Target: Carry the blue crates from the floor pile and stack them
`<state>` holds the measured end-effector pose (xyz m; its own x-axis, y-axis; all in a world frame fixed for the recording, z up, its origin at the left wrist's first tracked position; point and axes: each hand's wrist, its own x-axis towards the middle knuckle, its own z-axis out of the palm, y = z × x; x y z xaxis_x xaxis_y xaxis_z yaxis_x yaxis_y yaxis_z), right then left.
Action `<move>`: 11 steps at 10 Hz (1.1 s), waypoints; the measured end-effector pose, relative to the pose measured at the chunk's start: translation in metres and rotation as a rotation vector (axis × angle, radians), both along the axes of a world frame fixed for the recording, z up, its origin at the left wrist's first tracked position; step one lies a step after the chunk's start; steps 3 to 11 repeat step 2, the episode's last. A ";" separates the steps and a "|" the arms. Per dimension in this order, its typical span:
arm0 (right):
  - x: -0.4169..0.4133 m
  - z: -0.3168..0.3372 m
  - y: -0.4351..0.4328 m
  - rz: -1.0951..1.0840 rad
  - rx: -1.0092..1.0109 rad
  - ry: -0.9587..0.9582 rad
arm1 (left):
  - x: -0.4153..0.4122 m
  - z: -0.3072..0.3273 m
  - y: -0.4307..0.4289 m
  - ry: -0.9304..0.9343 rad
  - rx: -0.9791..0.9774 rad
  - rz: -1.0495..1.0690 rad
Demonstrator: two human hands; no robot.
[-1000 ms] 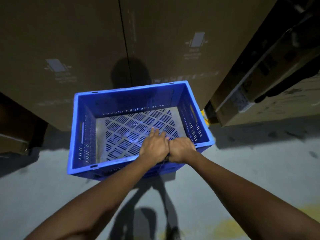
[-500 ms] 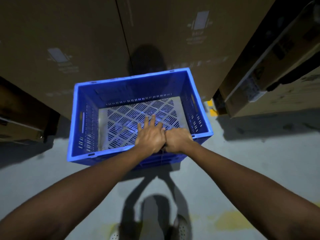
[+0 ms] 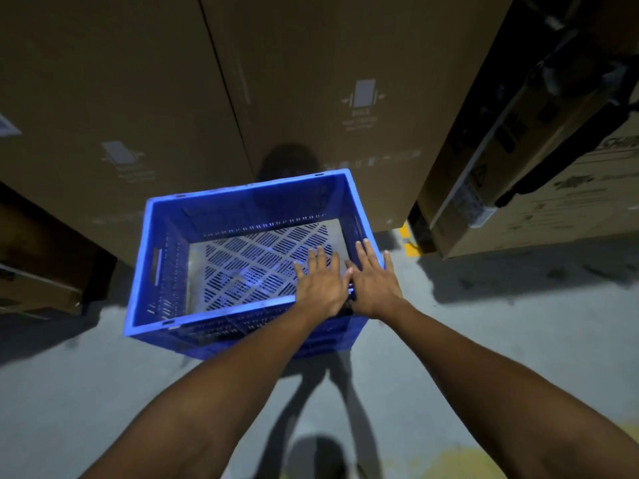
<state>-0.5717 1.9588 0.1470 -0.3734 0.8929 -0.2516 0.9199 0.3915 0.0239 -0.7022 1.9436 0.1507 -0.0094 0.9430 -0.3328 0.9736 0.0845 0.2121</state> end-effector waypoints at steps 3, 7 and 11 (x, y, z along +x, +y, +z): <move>-0.007 0.029 -0.021 0.028 -0.055 0.107 | -0.022 0.038 -0.024 -0.028 0.177 -0.035; -0.007 0.029 -0.021 0.028 -0.055 0.107 | -0.022 0.038 -0.024 -0.028 0.177 -0.035; -0.007 0.029 -0.021 0.028 -0.055 0.107 | -0.022 0.038 -0.024 -0.028 0.177 -0.035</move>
